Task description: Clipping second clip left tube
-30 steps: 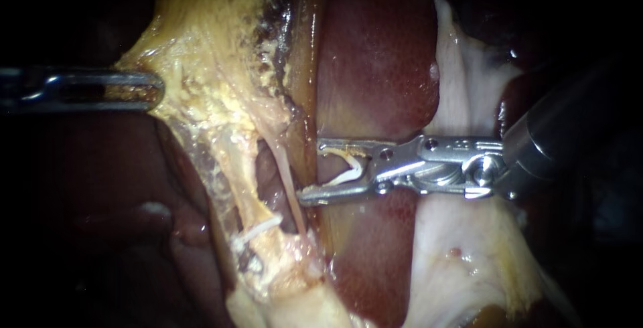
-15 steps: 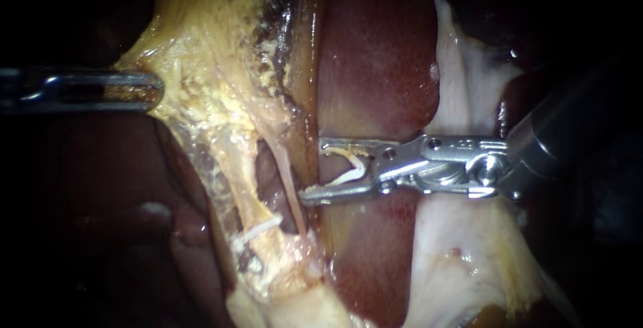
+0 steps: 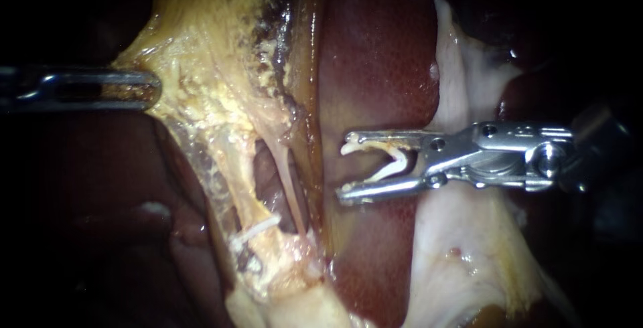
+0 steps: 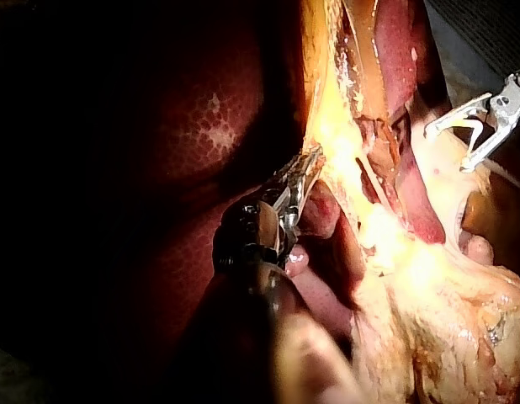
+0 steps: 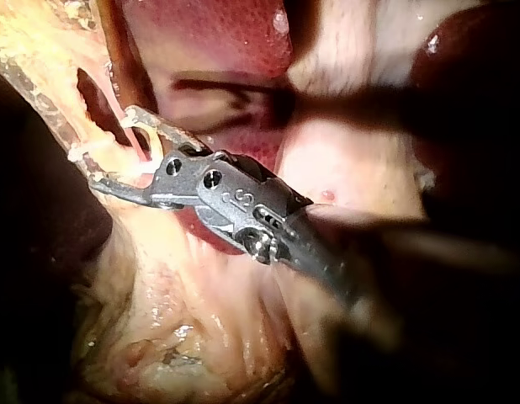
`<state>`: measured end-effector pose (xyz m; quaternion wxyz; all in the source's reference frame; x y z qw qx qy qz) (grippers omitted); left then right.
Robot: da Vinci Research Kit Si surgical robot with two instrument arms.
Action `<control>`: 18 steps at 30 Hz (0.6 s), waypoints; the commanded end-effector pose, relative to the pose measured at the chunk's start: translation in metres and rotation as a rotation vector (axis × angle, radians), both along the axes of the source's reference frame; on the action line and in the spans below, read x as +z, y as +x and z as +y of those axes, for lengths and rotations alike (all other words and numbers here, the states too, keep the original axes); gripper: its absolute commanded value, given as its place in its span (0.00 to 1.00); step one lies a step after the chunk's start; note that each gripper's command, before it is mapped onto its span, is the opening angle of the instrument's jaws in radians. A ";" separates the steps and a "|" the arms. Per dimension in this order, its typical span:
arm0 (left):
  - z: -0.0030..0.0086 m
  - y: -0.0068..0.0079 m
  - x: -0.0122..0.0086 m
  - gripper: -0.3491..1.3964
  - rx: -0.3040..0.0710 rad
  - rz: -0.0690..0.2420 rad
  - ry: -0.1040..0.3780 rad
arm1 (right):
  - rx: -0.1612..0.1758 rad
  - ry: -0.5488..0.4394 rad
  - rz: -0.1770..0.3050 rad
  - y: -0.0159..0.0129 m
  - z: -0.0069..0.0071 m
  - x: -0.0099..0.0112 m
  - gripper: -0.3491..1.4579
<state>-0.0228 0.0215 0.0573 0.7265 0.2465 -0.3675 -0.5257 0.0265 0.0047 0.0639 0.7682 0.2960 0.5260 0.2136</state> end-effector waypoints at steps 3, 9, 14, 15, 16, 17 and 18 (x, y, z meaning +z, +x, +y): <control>0.0000 0.0000 0.0000 0.00 0.000 0.000 0.000 | -0.011 0.002 0.011 0.0009 -0.0005 0.0006 0.51; 0.0000 0.0001 0.0000 0.00 0.000 0.000 0.000 | -0.027 0.003 0.022 0.0035 -0.0022 0.0028 0.51; -0.0001 0.0000 -0.0001 0.00 0.000 0.000 0.000 | -0.038 0.026 0.025 0.0058 -0.0039 0.0051 0.51; -0.0001 0.0000 -0.0001 0.00 -0.001 0.001 0.000 | -0.039 0.029 0.022 0.0061 -0.0041 0.0055 0.51; -0.0001 0.0000 -0.0002 0.00 -0.001 0.001 0.000 | -0.039 0.033 0.021 0.0064 -0.0042 0.0059 0.51; -0.0001 0.0000 -0.0002 0.00 -0.001 0.001 0.000 | -0.040 0.039 0.018 0.0067 -0.0043 0.0063 0.51; -0.0002 0.0000 -0.0003 0.00 -0.003 -0.001 -0.001 | -0.043 0.039 0.017 0.0069 -0.0043 0.0066 0.51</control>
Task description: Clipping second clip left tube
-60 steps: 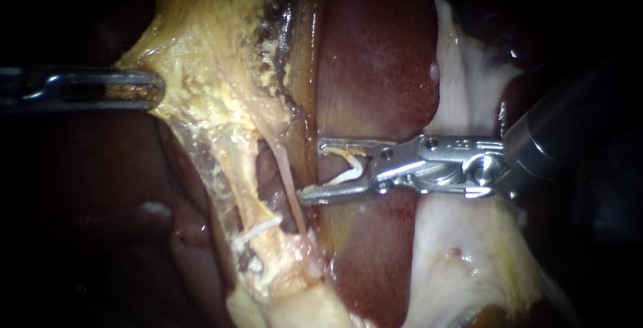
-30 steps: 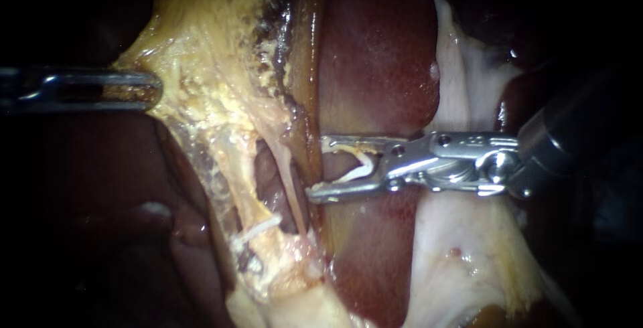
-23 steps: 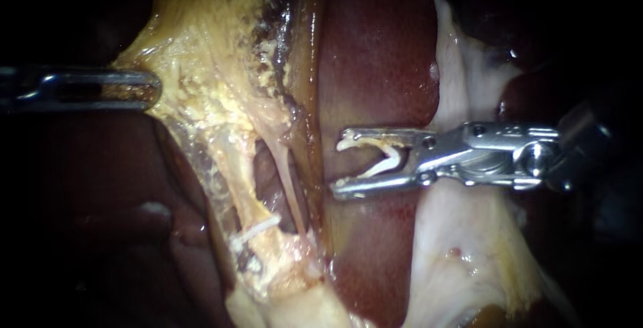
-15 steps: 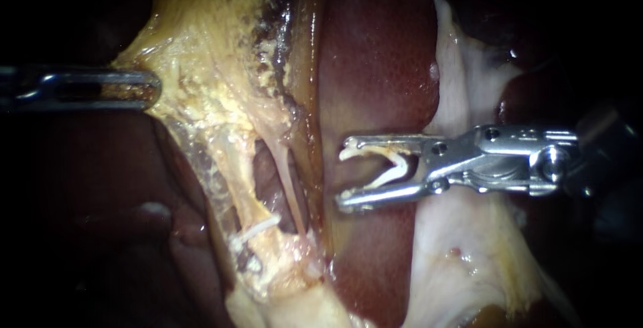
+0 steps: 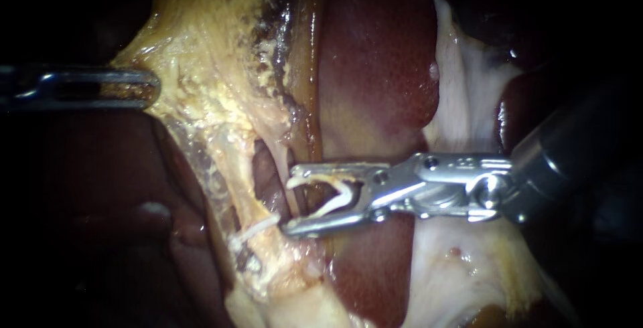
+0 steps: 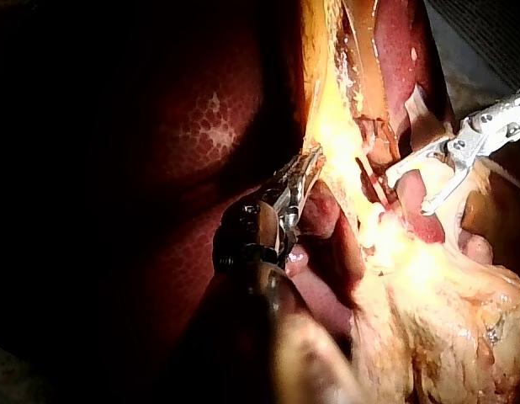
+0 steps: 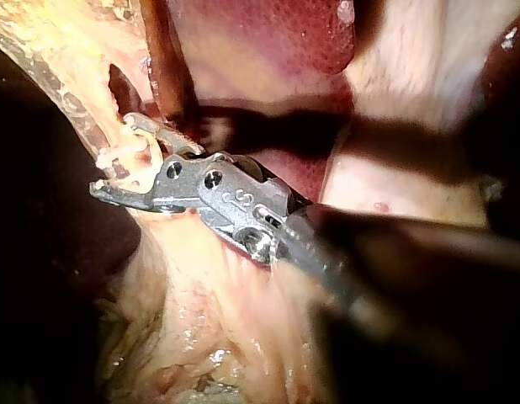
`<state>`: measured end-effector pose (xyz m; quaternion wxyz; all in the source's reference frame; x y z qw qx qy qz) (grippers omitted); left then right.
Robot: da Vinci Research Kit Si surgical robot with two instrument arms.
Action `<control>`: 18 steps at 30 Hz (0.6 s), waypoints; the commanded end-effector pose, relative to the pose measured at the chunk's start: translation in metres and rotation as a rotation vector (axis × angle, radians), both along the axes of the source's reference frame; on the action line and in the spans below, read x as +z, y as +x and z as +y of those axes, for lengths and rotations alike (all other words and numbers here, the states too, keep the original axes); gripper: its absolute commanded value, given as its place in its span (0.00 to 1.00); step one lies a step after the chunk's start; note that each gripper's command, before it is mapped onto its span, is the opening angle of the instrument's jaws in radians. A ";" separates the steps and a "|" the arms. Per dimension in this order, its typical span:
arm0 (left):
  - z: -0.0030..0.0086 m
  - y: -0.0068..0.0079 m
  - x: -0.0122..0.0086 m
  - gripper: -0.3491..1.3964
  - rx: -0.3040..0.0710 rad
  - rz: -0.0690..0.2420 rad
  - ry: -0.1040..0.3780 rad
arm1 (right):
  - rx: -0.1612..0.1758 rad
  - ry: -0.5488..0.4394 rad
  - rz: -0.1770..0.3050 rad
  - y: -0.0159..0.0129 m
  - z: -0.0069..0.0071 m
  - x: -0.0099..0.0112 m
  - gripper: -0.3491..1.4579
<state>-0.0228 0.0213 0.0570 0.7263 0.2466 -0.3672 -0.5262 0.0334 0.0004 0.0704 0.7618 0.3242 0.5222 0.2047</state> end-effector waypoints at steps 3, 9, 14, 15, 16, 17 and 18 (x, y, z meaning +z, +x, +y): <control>-0.0001 -0.0002 -0.0002 0.00 -0.004 0.000 -0.002 | -0.005 0.004 -0.006 0.0005 0.0001 0.0010 0.51; -0.0003 -0.0003 -0.0005 0.00 -0.006 0.001 -0.002 | -0.015 0.003 -0.026 0.0014 0.0000 0.0027 0.51; -0.0003 -0.0003 -0.0005 0.00 -0.007 0.001 -0.002 | -0.021 0.016 -0.037 0.0020 -0.0004 0.0038 0.51; -0.0004 -0.0003 -0.0005 0.00 -0.007 0.002 -0.002 | -0.023 0.015 -0.039 0.0021 -0.0005 0.0040 0.51; -0.0004 -0.0004 -0.0005 0.00 -0.007 0.002 -0.001 | -0.028 0.014 -0.043 0.0023 -0.0005 0.0042 0.51; -0.0004 -0.0004 -0.0006 0.00 -0.007 0.002 -0.001 | -0.034 0.013 -0.047 0.0025 -0.0006 0.0044 0.51; -0.0004 -0.0004 -0.0006 0.00 -0.007 0.002 -0.001 | -0.035 0.017 -0.050 0.0026 -0.0006 0.0046 0.51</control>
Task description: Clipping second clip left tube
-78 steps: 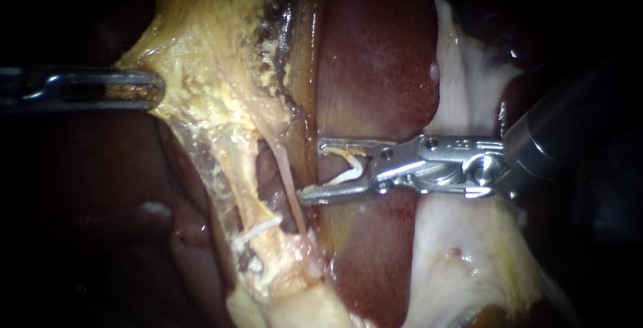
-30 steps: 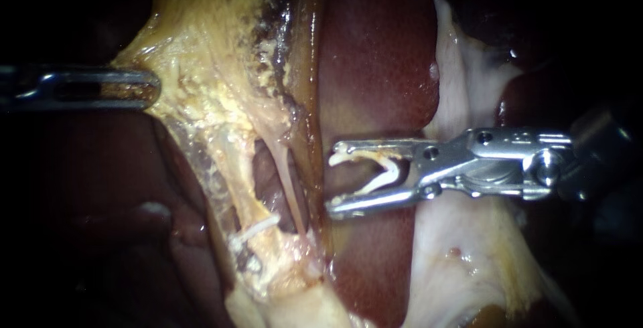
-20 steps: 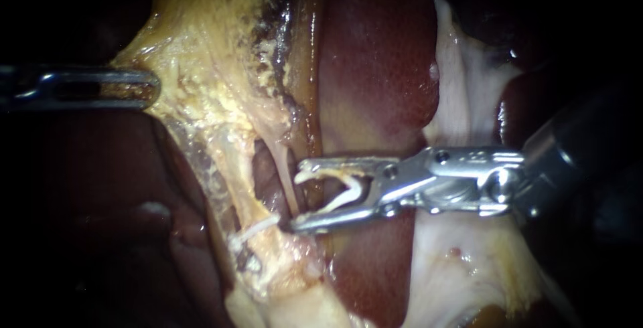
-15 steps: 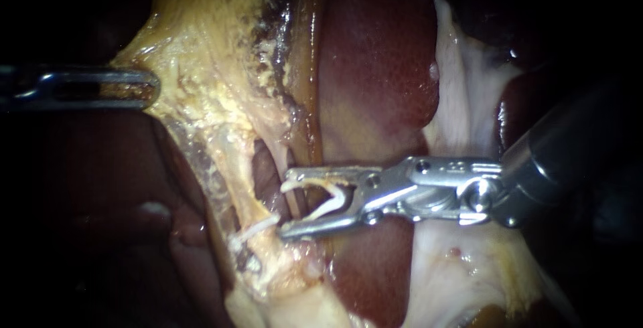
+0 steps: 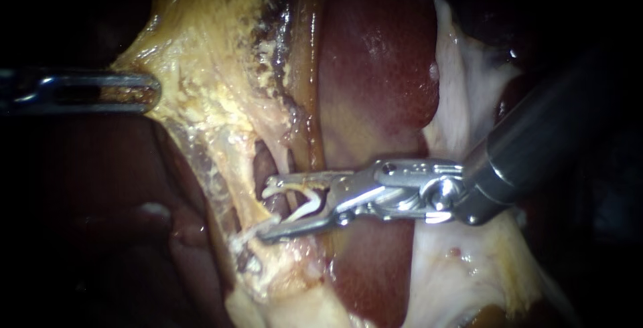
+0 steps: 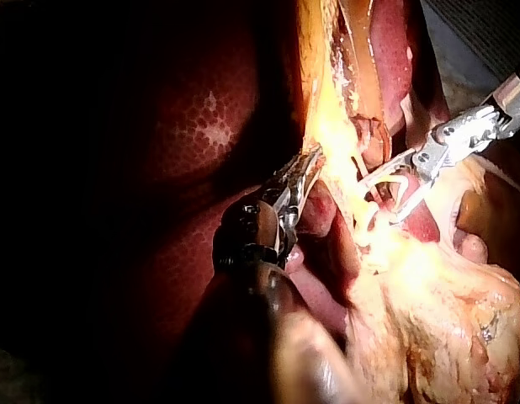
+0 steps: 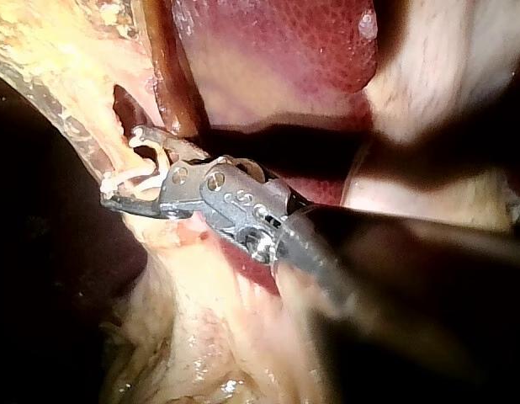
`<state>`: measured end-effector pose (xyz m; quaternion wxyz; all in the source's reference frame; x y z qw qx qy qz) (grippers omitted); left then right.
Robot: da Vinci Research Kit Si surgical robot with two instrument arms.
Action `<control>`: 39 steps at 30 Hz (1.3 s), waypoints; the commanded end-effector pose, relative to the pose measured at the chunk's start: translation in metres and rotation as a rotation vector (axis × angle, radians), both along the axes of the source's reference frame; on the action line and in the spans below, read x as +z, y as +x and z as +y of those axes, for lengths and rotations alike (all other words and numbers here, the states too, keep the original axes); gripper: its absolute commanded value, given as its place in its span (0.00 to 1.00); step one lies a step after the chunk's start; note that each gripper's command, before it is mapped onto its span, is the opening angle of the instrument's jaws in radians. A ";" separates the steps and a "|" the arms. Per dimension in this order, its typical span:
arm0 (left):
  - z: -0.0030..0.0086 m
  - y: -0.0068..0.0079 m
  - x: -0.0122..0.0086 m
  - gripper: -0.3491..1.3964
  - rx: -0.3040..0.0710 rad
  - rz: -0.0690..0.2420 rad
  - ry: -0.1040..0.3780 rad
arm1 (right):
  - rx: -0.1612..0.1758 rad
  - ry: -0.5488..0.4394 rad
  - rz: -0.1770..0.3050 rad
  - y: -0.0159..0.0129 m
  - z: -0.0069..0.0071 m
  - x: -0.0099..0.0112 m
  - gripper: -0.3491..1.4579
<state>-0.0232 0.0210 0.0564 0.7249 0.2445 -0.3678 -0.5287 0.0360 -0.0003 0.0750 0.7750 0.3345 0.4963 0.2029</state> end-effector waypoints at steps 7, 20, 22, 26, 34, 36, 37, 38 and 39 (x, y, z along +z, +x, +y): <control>-0.0001 -0.0002 -0.0002 0.00 -0.004 -0.001 -0.001 | -0.023 0.008 0.002 0.0010 -0.0002 0.0010 0.51; -0.0002 -0.0002 -0.0003 0.00 -0.004 0.000 -0.001 | -0.106 0.071 0.124 0.0022 -0.0005 0.0001 0.50; -0.0002 -0.0002 -0.0003 0.00 -0.004 0.000 -0.001 | -0.115 0.090 0.144 0.0024 -0.0005 0.0000 0.50; -0.0002 -0.0002 -0.0003 0.00 -0.004 0.000 -0.001 | -0.114 0.105 0.162 0.0027 -0.0005 0.0000 0.50; -0.0002 -0.0004 -0.0003 0.00 -0.005 0.000 -0.001 | -0.104 0.130 0.193 0.0039 -0.0004 0.0003 0.49; -0.0002 -0.0004 -0.0003 0.00 -0.007 0.002 -0.003 | -0.102 0.136 0.197 0.0041 -0.0004 0.0003 0.49; -0.0002 -0.0005 -0.0003 0.00 -0.007 0.002 -0.003 | -0.101 0.141 0.198 0.0042 -0.0004 0.0003 0.49; -0.0002 -0.0005 -0.0003 0.00 -0.008 0.003 -0.003 | -0.099 0.147 0.203 0.0044 -0.0004 0.0004 0.49; -0.0002 -0.0005 -0.0002 0.00 -0.008 0.003 -0.003 | -0.098 0.153 0.208 0.0046 -0.0004 0.0004 0.49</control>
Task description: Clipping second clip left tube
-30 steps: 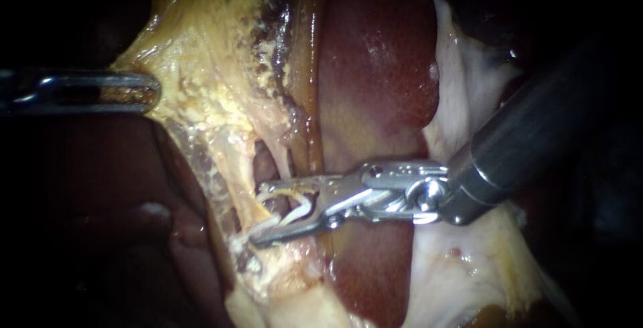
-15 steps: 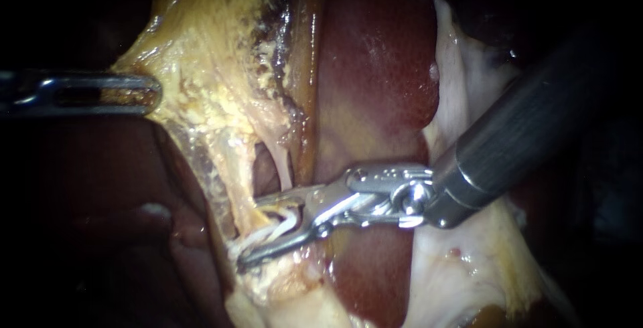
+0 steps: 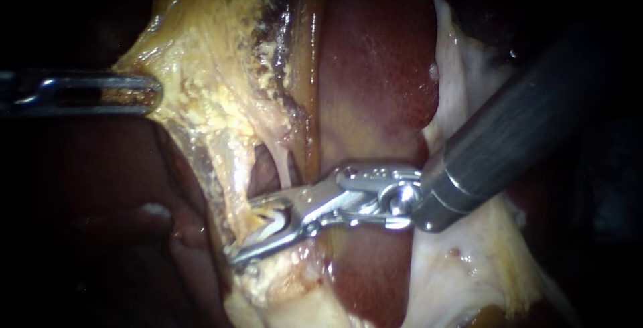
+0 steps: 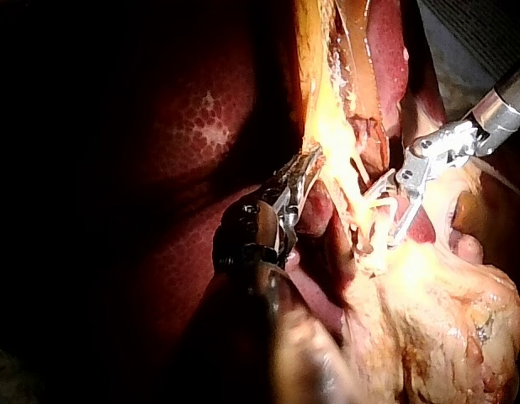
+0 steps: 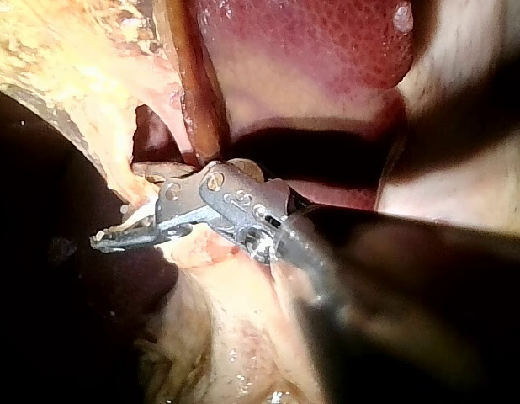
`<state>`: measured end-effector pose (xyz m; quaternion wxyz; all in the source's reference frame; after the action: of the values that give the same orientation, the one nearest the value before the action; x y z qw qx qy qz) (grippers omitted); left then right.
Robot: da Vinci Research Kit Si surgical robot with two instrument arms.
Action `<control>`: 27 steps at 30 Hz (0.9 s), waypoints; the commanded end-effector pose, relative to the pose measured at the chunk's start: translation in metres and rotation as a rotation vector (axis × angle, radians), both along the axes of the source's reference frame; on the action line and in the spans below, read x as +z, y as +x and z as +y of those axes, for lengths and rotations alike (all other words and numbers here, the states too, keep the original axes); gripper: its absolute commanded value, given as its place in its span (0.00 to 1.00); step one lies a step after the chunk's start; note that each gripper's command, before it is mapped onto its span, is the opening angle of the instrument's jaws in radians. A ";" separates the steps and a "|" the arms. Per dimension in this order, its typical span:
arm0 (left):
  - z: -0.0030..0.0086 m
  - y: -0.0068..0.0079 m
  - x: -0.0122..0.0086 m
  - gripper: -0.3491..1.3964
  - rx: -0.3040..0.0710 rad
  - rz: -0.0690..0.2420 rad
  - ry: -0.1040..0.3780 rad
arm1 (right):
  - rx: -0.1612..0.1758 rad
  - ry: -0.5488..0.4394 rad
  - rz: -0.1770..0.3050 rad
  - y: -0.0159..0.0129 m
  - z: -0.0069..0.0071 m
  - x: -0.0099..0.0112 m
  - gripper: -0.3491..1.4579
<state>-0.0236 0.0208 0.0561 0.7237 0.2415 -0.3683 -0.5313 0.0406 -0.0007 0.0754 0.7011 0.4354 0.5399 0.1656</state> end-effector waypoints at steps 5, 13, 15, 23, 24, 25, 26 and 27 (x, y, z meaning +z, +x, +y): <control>0.0000 -0.0001 0.0001 0.00 0.001 -0.002 0.001 | -0.011 0.018 0.016 0.0004 -0.0002 0.0002 0.48; -0.0001 -0.0002 0.0002 0.00 0.001 -0.001 0.000 | -0.016 0.018 0.020 0.0004 -0.0002 0.0003 0.46; -0.0001 -0.0002 0.0002 0.00 0.001 -0.001 0.000 | -0.018 0.018 0.021 0.0004 -0.0002 0.0003 0.42; -0.0001 -0.0002 0.0002 0.00 0.001 -0.001 0.000 | -0.015 -0.023 -0.016 -0.0001 0.0000 0.0008 0.00; -0.0001 -0.0002 0.0002 0.00 0.001 -0.001 0.000 | -0.016 -0.029 -0.017 -0.0001 0.0001 0.0010 0.00; -0.0001 -0.0002 0.0002 0.00 0.001 -0.001 0.000 | -0.015 -0.029 -0.017 -0.0002 0.0002 0.0011 0.00; -0.0001 -0.0002 0.0002 0.00 0.001 -0.001 0.000 | -0.015 -0.029 -0.017 -0.0002 0.0003 0.0012 0.00; -0.0001 -0.0002 0.0002 0.00 0.001 -0.001 0.000 | -0.015 -0.034 -0.015 -0.0002 0.0003 0.0013 0.00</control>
<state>-0.0238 0.0207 0.0562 0.7236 0.2422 -0.3687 -0.5309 0.0403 -0.0003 0.0768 0.7137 0.4269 0.5336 0.1542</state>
